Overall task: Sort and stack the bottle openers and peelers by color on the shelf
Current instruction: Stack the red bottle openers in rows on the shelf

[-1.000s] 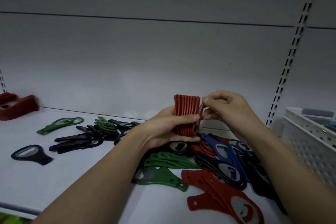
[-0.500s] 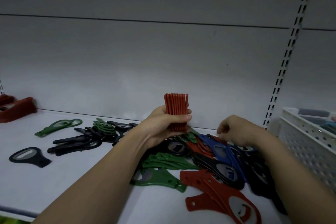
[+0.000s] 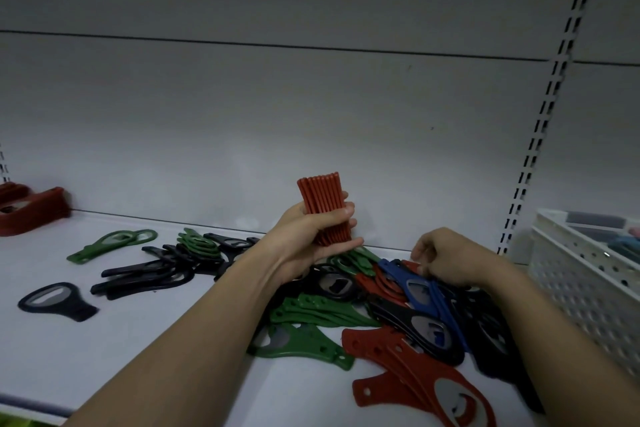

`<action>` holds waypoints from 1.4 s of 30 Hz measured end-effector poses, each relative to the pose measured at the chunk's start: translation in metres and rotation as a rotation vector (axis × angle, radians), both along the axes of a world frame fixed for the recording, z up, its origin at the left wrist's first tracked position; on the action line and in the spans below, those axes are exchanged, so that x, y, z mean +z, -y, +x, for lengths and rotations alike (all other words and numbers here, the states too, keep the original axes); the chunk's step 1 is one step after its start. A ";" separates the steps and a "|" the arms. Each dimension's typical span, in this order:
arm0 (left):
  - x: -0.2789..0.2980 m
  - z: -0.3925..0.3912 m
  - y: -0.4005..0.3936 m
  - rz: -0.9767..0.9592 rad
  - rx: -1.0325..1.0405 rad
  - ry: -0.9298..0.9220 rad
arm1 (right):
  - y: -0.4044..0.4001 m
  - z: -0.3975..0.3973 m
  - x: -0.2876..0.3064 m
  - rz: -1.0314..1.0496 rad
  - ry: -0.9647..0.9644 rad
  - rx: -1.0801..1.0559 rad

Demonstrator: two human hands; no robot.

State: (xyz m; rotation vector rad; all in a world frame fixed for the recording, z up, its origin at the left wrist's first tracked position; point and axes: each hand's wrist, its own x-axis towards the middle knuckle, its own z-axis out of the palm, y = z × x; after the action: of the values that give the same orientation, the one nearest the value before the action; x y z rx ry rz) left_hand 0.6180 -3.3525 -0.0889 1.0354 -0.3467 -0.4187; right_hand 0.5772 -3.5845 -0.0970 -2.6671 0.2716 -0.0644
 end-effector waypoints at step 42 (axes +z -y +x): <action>0.002 -0.021 0.007 0.261 -0.151 0.343 | -0.077 -0.025 0.028 0.919 0.576 0.315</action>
State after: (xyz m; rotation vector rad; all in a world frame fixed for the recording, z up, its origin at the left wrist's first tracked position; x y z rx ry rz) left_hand 0.5967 -3.3595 -0.0868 1.3453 -0.6939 -0.4286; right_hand 0.5524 -3.5079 -0.0686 -1.6550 -0.2579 -0.4719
